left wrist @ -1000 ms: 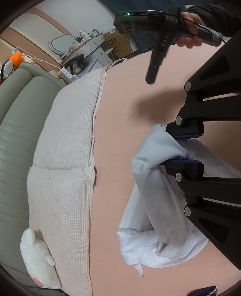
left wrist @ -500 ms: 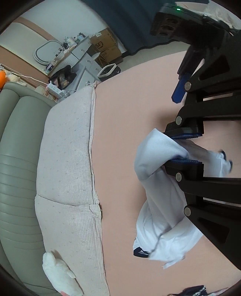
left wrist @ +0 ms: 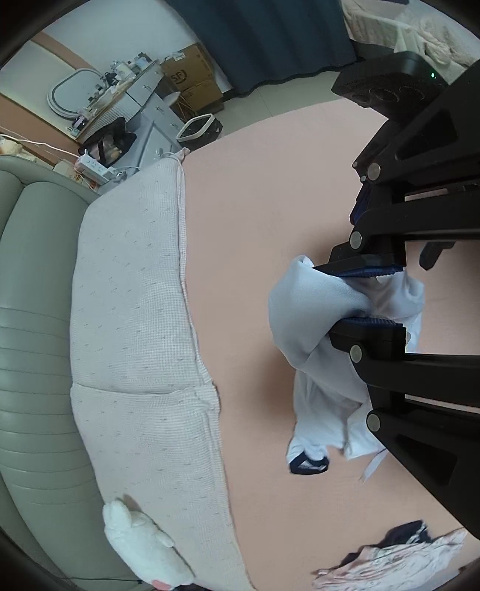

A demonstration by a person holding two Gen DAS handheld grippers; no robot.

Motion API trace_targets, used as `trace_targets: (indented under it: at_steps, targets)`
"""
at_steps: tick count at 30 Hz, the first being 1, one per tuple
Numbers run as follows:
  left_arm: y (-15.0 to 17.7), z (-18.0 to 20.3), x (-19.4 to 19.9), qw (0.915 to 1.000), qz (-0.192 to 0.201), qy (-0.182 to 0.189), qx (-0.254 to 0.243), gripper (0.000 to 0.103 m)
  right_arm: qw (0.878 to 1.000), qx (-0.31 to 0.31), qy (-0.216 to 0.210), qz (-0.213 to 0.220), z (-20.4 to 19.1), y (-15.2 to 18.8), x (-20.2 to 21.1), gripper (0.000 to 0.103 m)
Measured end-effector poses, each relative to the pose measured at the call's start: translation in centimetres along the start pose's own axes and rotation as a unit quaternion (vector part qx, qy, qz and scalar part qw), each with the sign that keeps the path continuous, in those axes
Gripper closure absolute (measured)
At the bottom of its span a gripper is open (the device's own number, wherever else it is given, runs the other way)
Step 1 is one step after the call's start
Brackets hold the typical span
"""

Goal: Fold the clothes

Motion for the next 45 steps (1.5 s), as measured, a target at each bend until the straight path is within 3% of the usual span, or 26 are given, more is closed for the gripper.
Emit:
trace_targets:
  at_steps: [5,7,9,11,14,16,18,19,23,30,35,39,45]
  targets:
    - [1.1,-1.1,-1.7,0.9965,0.015,0.079,0.021,0.088,0.999,-0.031,-0.019,-0.018,1.6,3.0,-3.5,0.019]
    - [2.3,-1.0,-2.9,0.9936,0.012,0.109,0.025,0.088,0.998,-0.022,0.001,-0.064,1.4,4.5,-5.7,0.019]
    - [3.4,-0.7,-4.1,0.9911,0.005,0.132,0.017,0.088,0.997,0.018,0.017,-0.077,0.6,5.4,-7.1,0.019]
    - [4.0,-0.2,-5.3,0.9924,0.000,0.123,-0.002,0.087,0.994,0.051,0.036,-0.090,0.1,6.4,-8.7,0.019]
    - [4.0,-0.3,-6.7,0.9956,0.003,0.092,-0.020,0.083,0.989,0.045,0.052,-0.131,0.9,7.8,-10.6,0.019]
    - [4.4,-0.9,-7.6,0.9960,-0.012,0.086,-0.021,0.066,0.987,0.030,0.060,-0.147,1.7,8.4,-11.2,0.019]
    - [4.5,-1.7,-8.0,0.9965,-0.020,0.080,-0.015,0.015,0.987,0.017,0.061,-0.144,2.5,8.4,-11.2,0.019]
    - [4.5,-2.1,-8.2,0.9967,-0.023,0.077,-0.012,0.011,0.988,0.006,0.068,-0.142,3.2,8.3,-11.1,0.019]
    - [4.2,-4.4,-8.3,0.9997,-0.004,0.017,-0.019,0.011,0.986,-0.021,0.088,-0.137,5.0,7.9,-10.9,0.019]
    - [5.7,-9.0,-9.1,0.9995,0.002,-0.013,-0.029,0.011,0.981,-0.042,0.132,-0.139,8.2,7.5,-10.3,0.019]
    - [8.4,-11.9,-10.9,0.9951,0.000,-0.046,-0.088,0.011,0.979,-0.074,0.143,-0.129,11.1,7.1,-9.2,0.019]
    - [10.5,-12.3,-11.3,0.9847,0.035,-0.082,-0.149,0.011,0.978,-0.122,0.127,-0.113,12.3,7.0,-8.6,0.019]
    - [11.5,-10.4,-11.9,0.9820,0.055,-0.074,-0.165,0.011,0.979,-0.112,0.151,-0.078,12.8,6.3,-7.9,0.019]
Point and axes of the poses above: each gripper's, at about its wrist camera, not at the fingertips, and x roughly against the way its jaws point, z to its right, y to its underside, the point moved 8 cm from there along -x, roughly the way its jaws point, and after that the axes turned 4 degrees about -y, right-handed, at the moved point
